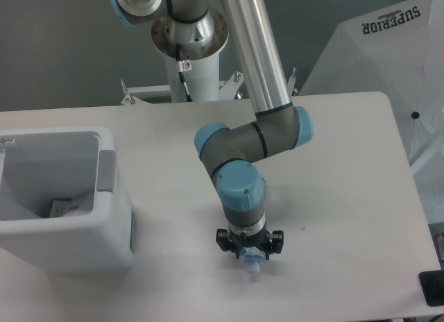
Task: Place the trash in the trash can
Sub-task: 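Lower the gripper and close it around the bottle's cap end, then lift the bottle and carry it over the trash bin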
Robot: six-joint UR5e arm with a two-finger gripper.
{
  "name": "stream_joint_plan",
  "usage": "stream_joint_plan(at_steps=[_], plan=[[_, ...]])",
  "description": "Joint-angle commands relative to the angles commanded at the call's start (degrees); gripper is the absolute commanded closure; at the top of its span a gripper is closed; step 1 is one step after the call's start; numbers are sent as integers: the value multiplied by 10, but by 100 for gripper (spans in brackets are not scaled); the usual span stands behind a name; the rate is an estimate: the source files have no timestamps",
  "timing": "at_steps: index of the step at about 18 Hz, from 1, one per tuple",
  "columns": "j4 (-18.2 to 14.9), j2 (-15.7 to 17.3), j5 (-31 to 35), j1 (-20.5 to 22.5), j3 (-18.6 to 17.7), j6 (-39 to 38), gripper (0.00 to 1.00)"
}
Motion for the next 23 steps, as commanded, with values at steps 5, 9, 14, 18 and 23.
stream_joint_plan(at_steps=[5,9,14,18,23], plan=[[-3,26,-3,10,5,0,37],[-3,75,-12,23,18,-5,37],[16,117,-77,22,105,-81,37],[30,133,-119,15,180,-163,37],[41,170,-152,-11,218,-192,37]])
